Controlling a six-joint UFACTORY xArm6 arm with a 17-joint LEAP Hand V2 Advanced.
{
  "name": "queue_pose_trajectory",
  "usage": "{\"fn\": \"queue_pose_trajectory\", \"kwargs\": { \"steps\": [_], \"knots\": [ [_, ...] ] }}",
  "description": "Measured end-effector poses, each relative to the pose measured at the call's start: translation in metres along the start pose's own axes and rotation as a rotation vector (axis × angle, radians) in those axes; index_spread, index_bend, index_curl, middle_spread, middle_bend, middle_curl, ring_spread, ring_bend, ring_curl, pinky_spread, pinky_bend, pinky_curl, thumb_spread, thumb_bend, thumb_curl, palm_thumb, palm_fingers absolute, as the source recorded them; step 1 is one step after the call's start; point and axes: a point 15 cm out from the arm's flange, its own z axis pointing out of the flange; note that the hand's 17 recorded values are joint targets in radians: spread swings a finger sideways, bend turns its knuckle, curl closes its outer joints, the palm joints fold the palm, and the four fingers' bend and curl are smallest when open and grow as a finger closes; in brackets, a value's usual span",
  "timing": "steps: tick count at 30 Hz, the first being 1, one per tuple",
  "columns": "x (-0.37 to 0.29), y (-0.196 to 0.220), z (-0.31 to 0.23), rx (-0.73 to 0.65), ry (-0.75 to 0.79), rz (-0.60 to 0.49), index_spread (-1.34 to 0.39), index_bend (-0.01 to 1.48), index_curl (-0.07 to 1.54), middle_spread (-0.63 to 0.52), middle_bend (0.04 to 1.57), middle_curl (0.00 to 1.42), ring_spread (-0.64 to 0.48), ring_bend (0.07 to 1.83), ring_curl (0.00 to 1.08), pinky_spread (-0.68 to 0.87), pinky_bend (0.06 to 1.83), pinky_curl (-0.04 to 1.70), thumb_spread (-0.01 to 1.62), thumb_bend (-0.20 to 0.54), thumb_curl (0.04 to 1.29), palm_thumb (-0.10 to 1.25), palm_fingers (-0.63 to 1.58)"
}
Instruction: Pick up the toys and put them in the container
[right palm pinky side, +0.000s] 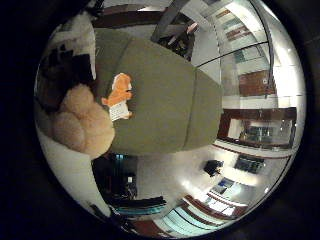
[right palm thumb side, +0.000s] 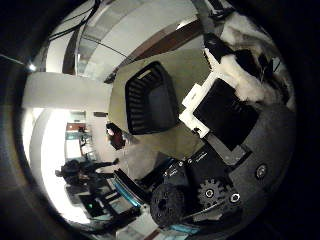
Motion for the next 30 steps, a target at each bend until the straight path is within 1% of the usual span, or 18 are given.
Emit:
{"fn": "queue_pose_trajectory", "kwargs": {
  "steps": [11,23,30],
  "knots": [
    [-0.086,-0.019,-0.022,0.023,-0.022,-0.082,-0.24,1.12,0.85,-0.15,1.30,0.83,-0.24,1.32,0.80,-0.18,1.37,0.92,0.89,-0.014,0.82,1.05,1.11],
    [-0.166,-0.026,-0.032,0.037,-0.048,-0.151,-0.24,1.11,0.85,-0.15,1.30,0.83,-0.24,1.32,0.80,-0.18,1.36,0.93,0.89,-0.014,0.83,1.05,1.11],
    [-0.202,-0.026,-0.037,0.046,-0.062,-0.182,-0.24,1.11,0.85,-0.15,1.30,0.83,-0.24,1.32,0.80,-0.19,1.36,0.93,0.89,-0.014,0.83,1.05,1.11]
  ]
}}
